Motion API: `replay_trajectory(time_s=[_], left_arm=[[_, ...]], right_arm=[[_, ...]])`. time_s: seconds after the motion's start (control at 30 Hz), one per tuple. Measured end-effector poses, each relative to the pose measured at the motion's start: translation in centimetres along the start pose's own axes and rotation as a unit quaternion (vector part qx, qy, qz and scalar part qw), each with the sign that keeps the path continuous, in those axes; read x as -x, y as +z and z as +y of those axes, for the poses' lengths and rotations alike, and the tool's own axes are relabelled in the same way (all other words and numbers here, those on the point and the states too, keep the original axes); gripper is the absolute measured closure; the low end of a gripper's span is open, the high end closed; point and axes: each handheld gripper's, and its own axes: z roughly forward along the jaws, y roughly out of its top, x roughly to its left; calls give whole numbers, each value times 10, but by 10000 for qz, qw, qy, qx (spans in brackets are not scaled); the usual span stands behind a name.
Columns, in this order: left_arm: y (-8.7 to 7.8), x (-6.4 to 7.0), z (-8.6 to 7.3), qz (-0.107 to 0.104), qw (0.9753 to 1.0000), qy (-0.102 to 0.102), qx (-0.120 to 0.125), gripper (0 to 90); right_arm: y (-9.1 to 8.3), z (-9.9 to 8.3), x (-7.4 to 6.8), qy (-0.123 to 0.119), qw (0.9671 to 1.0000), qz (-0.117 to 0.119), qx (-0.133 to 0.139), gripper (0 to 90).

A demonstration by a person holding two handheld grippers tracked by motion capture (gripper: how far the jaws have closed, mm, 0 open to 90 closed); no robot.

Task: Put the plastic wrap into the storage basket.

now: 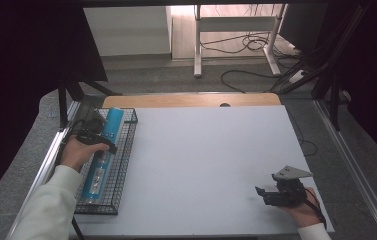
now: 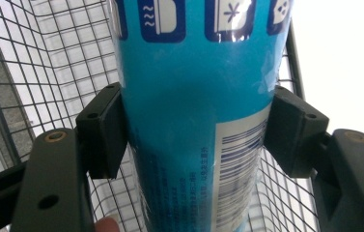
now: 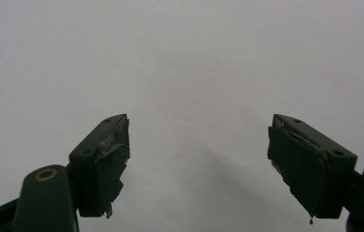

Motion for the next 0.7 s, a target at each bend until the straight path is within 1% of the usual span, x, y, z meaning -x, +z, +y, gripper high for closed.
replay_trajectory(time_s=[0.07,0.1,0.17,0.23,0.3,0.33,0.4,0.47,0.5,0.53,0.57,0.6,0.63,0.7], left_arm=[[5,-1,0,23,10000,-46,19,318],[8,-1,2,69,9999,-85,7,318],[11,-1,2,79,9999,-98,9,317],[16,0,4,132,9998,-127,-8,317],[25,2,7,251,9996,-140,-40,316],[30,3,8,293,9995,-109,-82,317],[39,4,10,354,9992,-117,-161,316],[51,4,12,490,9983,-121,-288,315],[54,6,12,555,9980,-131,-280,314],[52,6,13,595,9980,-114,-204,308],[42,8,13,657,9977,-141,75,296],[42,8,13,657,9977,-141,75,283],[32,9,14,686,9971,-153,286,283],[19,12,14,571,9971,-99,502,238]], right_arm=[[0,0,0,6,10000,-6,-1,231],[0,0,0,10,10000,-3,-3,231],[0,-1,1,0,10000,-6,-7,231],[0,-1,1,-4,10000,-13,-18,231],[0,-1,1,2,10000,-21,-17,231],[0,-1,1,2,10000,-21,-16,231],[0,-2,1,5,10000,-31,-17,231],[-1,-2,2,5,10000,-35,-25,230],[-1,-3,2,10,10000,-38,-32,230],[-1,-3,2,21,10000,-35,-36,230],[-1,-3,2,25,10000,-36,-35,230],[-1,-3,2,25,10000,-36,-35,230],[-1,-3,2,23,10000,-35,-37,230],[-1,-4,2,9,10000,-39,-56,229]])
